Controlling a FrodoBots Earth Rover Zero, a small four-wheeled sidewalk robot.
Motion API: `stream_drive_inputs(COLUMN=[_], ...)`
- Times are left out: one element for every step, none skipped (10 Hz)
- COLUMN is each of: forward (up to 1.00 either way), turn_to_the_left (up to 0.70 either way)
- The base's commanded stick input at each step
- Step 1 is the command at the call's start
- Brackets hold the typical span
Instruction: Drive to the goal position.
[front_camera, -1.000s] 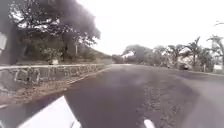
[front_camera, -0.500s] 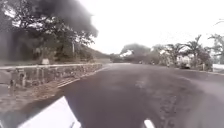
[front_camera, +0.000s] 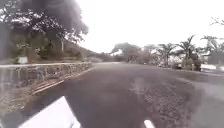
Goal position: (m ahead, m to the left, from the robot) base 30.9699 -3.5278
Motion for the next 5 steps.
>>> stream_drive_inputs(forward=[1.0,1.0,1.0,1.0,1.0], turn_to_the_left=[0.0,0.0,0.0,0.0,0.0])
